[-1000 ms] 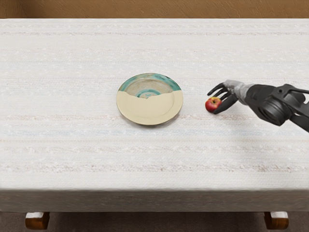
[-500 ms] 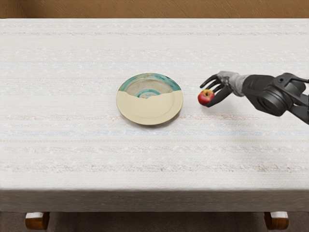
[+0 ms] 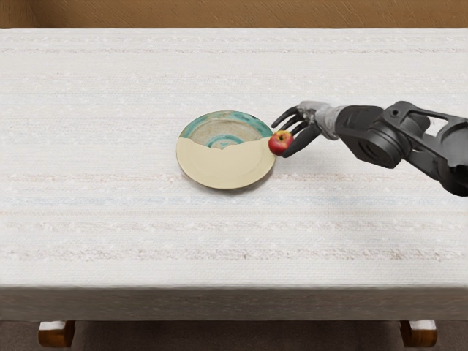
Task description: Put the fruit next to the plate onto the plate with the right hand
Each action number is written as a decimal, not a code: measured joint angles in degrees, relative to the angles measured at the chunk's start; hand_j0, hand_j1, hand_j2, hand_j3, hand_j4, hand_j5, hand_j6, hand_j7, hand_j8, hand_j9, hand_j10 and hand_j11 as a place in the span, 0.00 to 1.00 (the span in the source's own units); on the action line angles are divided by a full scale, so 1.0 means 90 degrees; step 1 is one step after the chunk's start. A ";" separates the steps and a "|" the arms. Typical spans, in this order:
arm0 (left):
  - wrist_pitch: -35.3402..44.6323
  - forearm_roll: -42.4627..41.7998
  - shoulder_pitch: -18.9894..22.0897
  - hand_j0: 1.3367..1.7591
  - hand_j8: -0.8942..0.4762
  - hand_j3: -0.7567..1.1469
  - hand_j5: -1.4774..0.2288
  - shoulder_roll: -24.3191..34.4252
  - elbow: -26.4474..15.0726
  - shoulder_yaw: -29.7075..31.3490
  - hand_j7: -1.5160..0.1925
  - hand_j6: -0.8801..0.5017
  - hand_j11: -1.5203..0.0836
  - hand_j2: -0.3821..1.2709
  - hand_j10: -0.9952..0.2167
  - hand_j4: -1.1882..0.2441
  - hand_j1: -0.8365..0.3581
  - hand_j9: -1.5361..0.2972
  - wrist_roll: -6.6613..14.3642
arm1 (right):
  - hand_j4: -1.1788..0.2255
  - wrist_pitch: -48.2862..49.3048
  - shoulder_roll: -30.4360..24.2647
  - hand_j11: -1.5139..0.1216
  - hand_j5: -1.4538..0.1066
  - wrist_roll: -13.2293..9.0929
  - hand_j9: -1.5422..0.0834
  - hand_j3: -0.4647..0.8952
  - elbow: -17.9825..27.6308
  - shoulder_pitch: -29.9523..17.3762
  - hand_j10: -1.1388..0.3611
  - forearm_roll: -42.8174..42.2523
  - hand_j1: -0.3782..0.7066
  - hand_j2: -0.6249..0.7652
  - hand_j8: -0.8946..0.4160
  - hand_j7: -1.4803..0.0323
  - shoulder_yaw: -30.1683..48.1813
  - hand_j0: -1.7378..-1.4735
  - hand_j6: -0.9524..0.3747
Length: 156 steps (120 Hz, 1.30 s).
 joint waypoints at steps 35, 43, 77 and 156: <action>0.0000 0.0000 0.0000 0.76 0.65 0.40 0.86 0.0000 0.0000 0.0000 0.88 0.63 0.94 0.23 0.82 0.82 0.99 0.83 0.0000 | 0.48 -0.0022 0.0264 0.51 0.50 -0.0023 0.53 0.34 -0.0009 0.0008 0.42 -0.0003 0.55 0.48 0.32 0.54 0.0076 0.30 0.37; 0.0000 -0.0001 0.0000 0.76 0.65 0.40 0.86 0.0000 0.0000 0.0000 0.88 0.63 0.94 0.23 0.82 0.82 0.99 0.83 0.0000 | 0.48 -0.0026 0.0342 0.51 0.50 -0.0023 0.53 0.34 -0.0015 0.0006 0.42 -0.0003 0.55 0.48 0.32 0.54 0.0124 0.30 0.37; 0.0000 -0.0001 -0.0001 0.76 0.65 0.40 0.86 0.0000 0.0000 0.0000 0.88 0.63 0.94 0.23 0.82 0.82 0.99 0.83 0.0000 | 0.48 -0.0256 0.0584 0.52 0.50 -0.0019 0.54 0.34 -0.0035 -0.0035 0.42 -0.0005 0.55 0.48 0.32 0.54 0.0182 0.30 0.37; 0.0000 0.0000 0.0000 0.76 0.65 0.40 0.86 0.0000 0.0000 0.0000 0.88 0.63 0.94 0.23 0.82 0.82 0.99 0.83 0.0000 | 0.72 -0.0820 0.0752 0.80 0.80 -0.0059 0.82 0.34 0.0087 -0.0201 0.65 -0.0005 0.20 0.44 0.56 0.84 0.0387 0.30 0.60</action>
